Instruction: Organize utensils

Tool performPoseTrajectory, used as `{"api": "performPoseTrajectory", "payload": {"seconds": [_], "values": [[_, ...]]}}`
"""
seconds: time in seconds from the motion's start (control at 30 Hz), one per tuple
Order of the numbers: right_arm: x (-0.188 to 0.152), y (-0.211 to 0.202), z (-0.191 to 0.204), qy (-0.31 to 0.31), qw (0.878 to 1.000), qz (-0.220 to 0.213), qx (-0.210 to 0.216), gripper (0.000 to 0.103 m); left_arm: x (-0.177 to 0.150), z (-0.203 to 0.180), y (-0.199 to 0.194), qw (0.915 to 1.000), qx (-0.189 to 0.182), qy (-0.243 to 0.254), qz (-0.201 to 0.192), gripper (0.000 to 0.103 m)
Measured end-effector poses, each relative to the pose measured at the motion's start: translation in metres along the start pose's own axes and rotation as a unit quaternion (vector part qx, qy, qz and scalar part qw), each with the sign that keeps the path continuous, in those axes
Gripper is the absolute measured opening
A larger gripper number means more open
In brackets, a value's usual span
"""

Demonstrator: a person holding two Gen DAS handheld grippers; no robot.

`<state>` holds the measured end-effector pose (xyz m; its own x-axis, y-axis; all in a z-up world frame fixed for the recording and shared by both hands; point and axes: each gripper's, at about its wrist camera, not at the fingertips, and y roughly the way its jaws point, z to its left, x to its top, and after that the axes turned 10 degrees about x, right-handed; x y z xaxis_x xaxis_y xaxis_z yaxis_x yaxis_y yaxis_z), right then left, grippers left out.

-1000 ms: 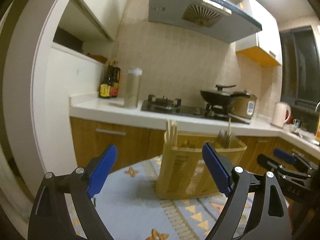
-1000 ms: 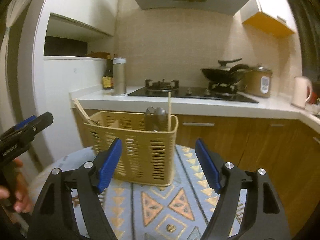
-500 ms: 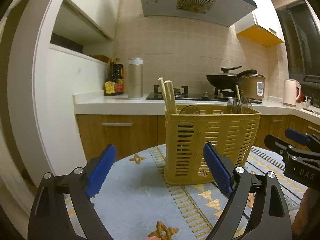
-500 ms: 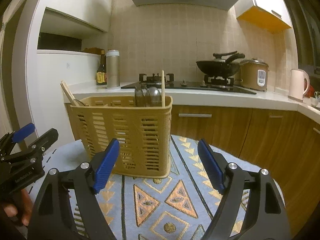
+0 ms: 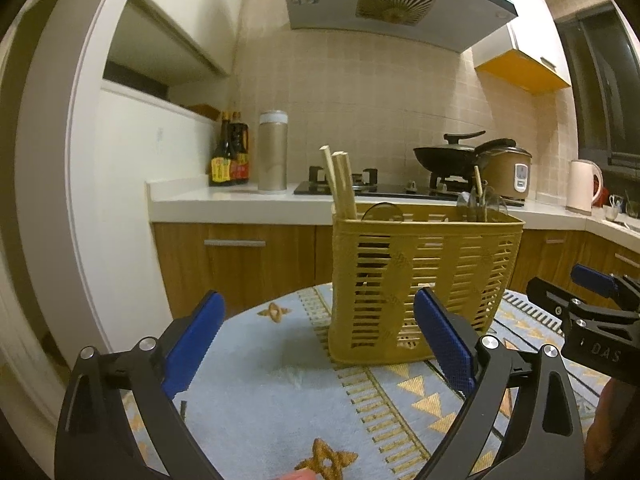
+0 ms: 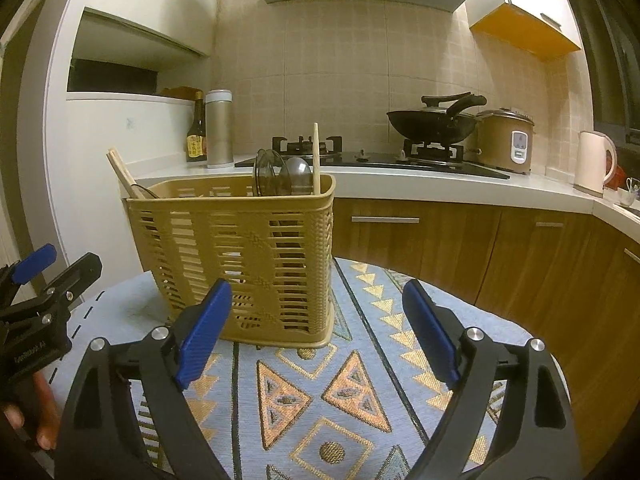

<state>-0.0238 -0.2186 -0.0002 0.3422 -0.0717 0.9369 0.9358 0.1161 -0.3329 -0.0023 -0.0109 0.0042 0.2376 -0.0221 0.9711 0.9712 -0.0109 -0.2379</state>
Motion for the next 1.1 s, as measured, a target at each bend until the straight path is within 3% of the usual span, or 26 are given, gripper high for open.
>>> {"api": "performPoseTrajectory", "payload": {"seconds": [1.1], "values": [[0.0007,0.0020,-0.0001,0.003,1.000,0.003,-0.004,0.090,-0.0001,-0.0003,0.0076,0.9999,-0.004,0.003,0.011,0.095]]}}
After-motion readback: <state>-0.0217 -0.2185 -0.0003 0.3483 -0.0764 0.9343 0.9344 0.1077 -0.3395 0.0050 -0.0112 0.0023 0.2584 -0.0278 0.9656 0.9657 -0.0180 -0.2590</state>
